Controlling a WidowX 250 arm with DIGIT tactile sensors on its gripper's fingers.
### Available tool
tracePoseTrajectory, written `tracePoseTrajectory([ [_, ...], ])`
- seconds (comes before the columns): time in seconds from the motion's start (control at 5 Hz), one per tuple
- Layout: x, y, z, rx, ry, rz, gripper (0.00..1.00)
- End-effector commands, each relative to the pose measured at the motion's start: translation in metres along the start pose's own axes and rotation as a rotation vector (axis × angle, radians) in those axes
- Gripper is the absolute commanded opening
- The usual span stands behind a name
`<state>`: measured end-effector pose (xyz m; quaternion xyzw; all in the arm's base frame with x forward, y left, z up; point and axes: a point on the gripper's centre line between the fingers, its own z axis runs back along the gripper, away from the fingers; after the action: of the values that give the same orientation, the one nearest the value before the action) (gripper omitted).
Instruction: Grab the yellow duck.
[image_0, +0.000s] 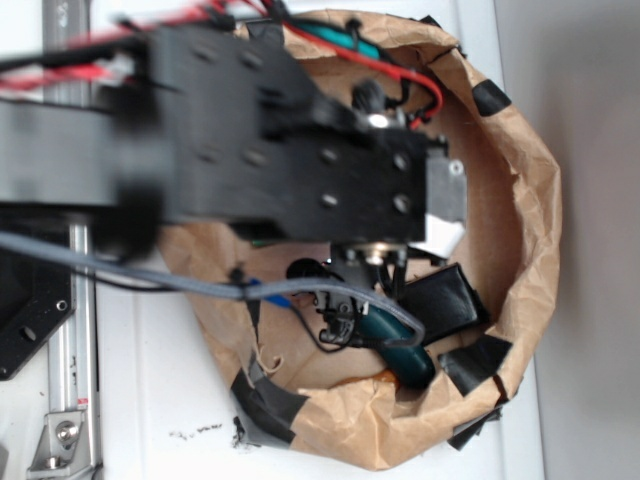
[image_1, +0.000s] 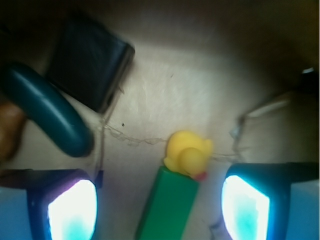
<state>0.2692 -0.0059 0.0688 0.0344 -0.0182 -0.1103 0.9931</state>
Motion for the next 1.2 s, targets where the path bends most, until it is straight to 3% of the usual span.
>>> tracePoseTrajectory([
  [0.0, -0.003, -0.005, -0.013, -0.002, -0.032, -0.045, 1.00],
  [0.6, 0.019, -0.015, -0.027, 0.000, -0.047, -0.096, 1.00],
  [1.0, 0.010, -0.008, -0.043, -0.024, 0.000, -0.078, 1.00],
])
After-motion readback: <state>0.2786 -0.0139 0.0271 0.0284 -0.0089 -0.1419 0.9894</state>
